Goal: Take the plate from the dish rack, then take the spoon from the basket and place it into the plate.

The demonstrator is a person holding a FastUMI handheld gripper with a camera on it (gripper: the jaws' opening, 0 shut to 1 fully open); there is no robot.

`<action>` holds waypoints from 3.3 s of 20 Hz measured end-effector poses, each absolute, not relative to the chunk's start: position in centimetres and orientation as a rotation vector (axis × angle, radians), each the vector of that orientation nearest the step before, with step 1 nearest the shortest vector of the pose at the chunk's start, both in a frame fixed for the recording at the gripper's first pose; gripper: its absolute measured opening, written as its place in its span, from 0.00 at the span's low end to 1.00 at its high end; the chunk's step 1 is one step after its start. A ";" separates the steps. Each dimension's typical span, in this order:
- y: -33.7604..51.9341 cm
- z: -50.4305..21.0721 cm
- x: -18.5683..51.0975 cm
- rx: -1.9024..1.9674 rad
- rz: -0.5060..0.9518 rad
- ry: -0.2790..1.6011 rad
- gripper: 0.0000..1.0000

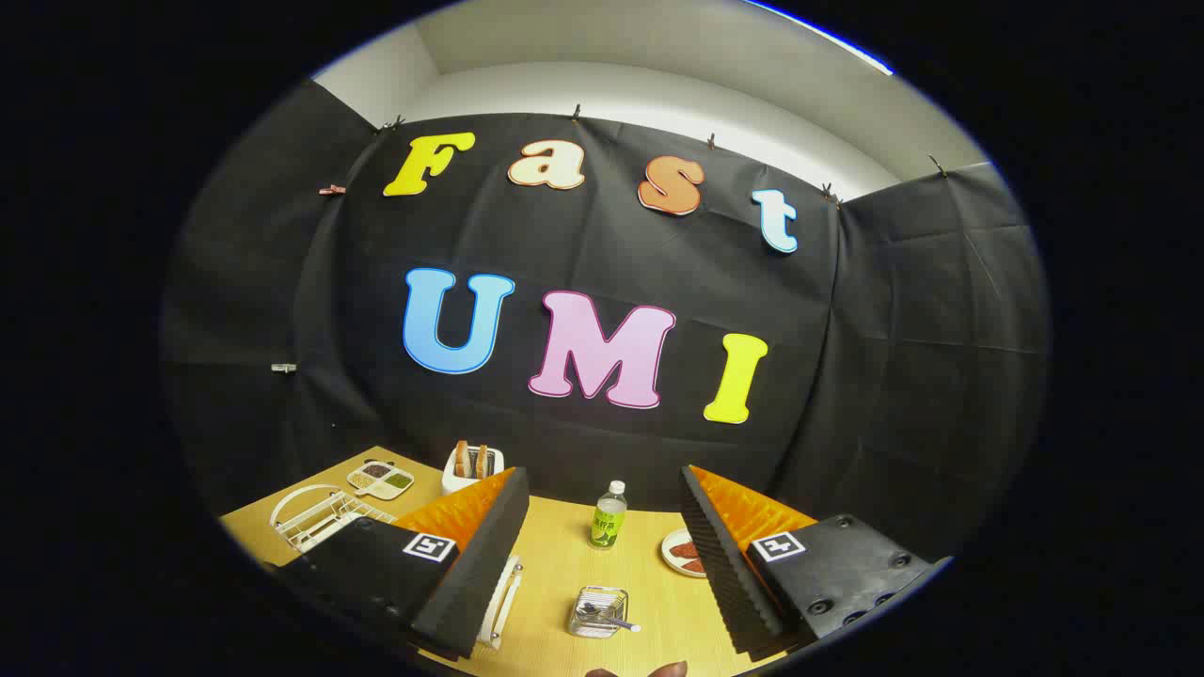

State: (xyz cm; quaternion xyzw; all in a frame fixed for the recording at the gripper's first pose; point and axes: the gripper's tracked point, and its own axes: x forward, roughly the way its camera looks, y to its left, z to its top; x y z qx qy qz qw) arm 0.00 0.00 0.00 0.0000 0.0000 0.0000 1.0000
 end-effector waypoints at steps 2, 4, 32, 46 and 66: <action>0.1 -0.2 -0.2 0.001 -0.003 0.005 0.98; 0.2 -0.4 -0.3 0.004 -0.003 0.010 0.98; 14.2 -8.2 4.5 0.024 0.267 0.371 0.98; 23.0 -23.4 9.5 0.059 0.143 0.856 0.74; 20.7 -20.0 11.1 0.148 0.057 0.800 0.25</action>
